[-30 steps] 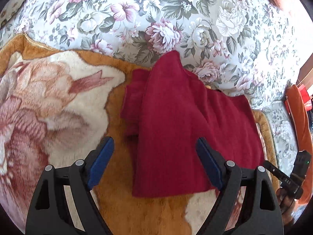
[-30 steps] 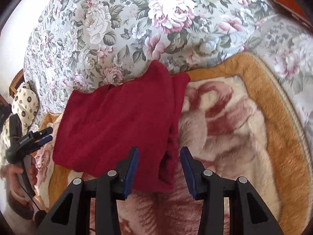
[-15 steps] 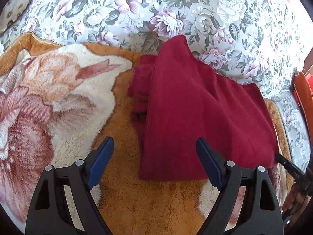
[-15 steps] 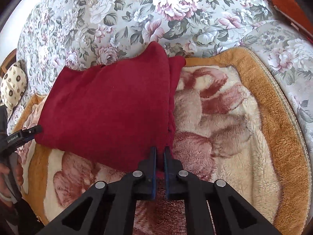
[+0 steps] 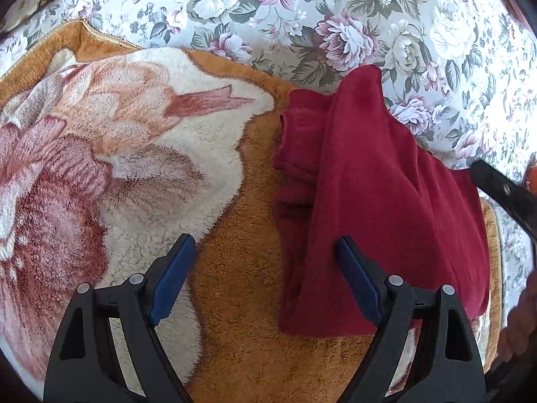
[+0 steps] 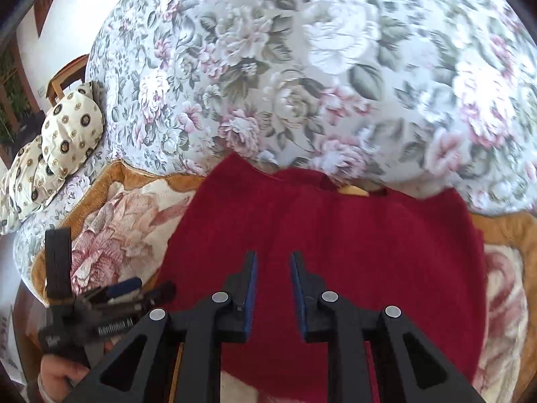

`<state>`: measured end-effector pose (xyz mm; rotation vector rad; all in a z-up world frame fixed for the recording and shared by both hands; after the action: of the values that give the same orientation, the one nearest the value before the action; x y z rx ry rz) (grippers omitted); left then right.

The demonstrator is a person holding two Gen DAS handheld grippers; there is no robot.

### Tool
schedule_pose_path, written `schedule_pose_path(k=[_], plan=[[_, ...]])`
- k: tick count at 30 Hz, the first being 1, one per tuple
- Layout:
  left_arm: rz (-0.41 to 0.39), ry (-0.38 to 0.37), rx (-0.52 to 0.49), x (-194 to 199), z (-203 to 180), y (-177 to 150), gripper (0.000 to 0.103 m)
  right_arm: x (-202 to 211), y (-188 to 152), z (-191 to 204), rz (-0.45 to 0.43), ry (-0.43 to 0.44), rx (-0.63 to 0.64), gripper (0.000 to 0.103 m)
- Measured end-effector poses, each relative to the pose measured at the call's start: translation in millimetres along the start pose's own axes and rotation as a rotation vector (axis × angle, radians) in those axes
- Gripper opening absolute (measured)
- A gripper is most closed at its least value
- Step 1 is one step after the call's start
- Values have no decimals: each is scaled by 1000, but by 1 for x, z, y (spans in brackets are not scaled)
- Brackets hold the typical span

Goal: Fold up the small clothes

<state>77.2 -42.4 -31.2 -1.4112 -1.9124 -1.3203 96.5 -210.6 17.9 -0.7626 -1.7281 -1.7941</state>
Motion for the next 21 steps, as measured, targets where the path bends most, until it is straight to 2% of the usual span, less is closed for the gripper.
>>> schedule_pose_path(k=[3,7,10,13,17,21], plan=[[-8,-2,-5,2,1,2,86,-37,30,37,19,42,24,19],[2,-18,13,-1,6,1,86,-92,55,68,55,-34,91,18],[0,-27,28,-6,9,2,86,-141,57,77,149,-52,87,18],[-1,-18,15,-9,9,5,86,-173,49,79,214,-16,52,19],[-3,-12,13,-12,9,7,86,-164,49,77,185,32,39,23],[-6,-5,14,-10,9,6,86,-136,48,66,161,84,19,23]])
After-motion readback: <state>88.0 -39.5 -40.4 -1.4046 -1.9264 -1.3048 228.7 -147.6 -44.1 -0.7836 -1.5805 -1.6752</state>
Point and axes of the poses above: each gripper's, at about its wrist camera, not at the fingertips, and x roughly against the way its jaws point, z to its left, y to its top, the point moved 5 cm from there along -x, roughly the way its jaws point, and after that the axes turned 11 degrees about -y, right-handed, at the moved point
